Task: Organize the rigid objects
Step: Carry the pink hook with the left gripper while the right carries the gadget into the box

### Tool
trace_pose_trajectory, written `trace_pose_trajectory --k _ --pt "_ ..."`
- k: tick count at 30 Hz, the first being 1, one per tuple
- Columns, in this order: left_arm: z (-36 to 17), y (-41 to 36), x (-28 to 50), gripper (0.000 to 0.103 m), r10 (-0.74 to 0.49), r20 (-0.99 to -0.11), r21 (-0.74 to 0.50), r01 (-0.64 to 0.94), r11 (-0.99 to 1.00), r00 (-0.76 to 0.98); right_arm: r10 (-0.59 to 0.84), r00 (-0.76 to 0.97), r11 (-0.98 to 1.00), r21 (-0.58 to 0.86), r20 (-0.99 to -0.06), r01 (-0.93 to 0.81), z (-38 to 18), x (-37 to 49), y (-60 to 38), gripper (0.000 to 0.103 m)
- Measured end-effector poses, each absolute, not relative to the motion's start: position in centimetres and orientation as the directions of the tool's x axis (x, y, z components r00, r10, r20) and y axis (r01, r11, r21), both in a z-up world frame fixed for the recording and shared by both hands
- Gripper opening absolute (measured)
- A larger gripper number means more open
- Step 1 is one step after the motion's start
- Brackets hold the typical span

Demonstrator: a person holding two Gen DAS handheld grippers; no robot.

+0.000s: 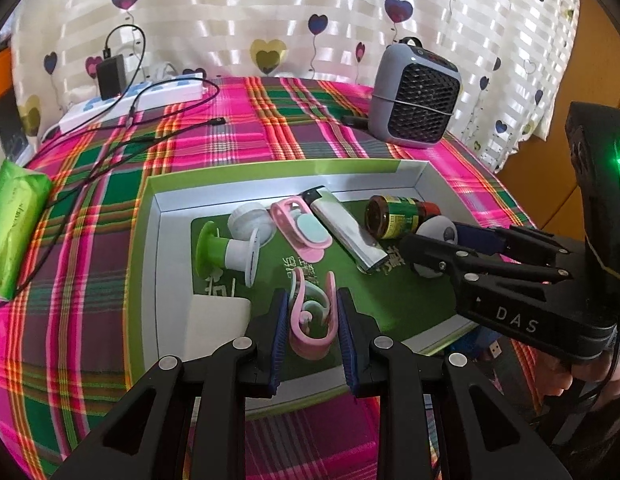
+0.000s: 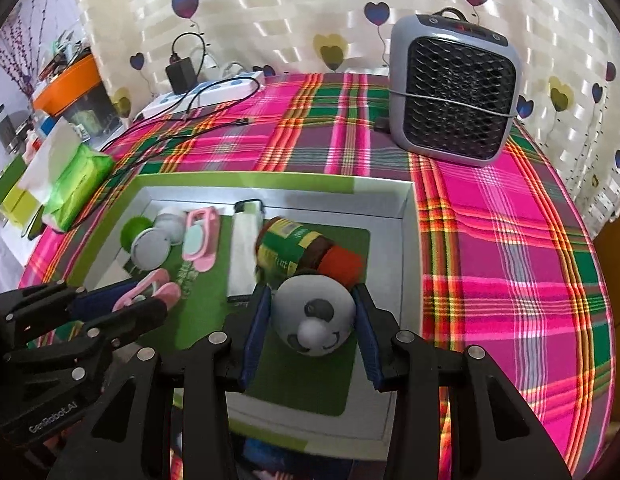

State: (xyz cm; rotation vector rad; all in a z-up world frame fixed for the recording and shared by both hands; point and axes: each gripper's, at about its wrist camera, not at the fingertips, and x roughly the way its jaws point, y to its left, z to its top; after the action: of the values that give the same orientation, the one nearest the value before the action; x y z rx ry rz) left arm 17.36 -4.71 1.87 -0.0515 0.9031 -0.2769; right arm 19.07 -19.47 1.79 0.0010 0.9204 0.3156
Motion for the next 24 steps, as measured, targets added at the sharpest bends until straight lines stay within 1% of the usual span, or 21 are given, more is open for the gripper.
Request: trace_pose_trajectory --k 10,17,24 --pt "1.5 -4.7 17.7 0.023 -0.250 -0.773 -0.152 0.213 0.965 0.583 0.222 0.594 0.962 0.073 -0.773 -0.264 1.7 19.9 -18.9 0.042" --pt "1.1 -4.8 18.0 0.023 -0.254 -0.776 -0.156 0.215 0.964 0.577 0.157 0.622 0.963 -0.020 -0.767 -0.267 1.3 20.5 -18.0 0.041" --pt "1.1 -4.7 18.1 0.023 -0.256 -0.775 -0.158 0.215 0.964 0.579 0.162 0.625 0.962 -0.017 -0.763 -0.271 1.1 20.8 -17.9 0.041"
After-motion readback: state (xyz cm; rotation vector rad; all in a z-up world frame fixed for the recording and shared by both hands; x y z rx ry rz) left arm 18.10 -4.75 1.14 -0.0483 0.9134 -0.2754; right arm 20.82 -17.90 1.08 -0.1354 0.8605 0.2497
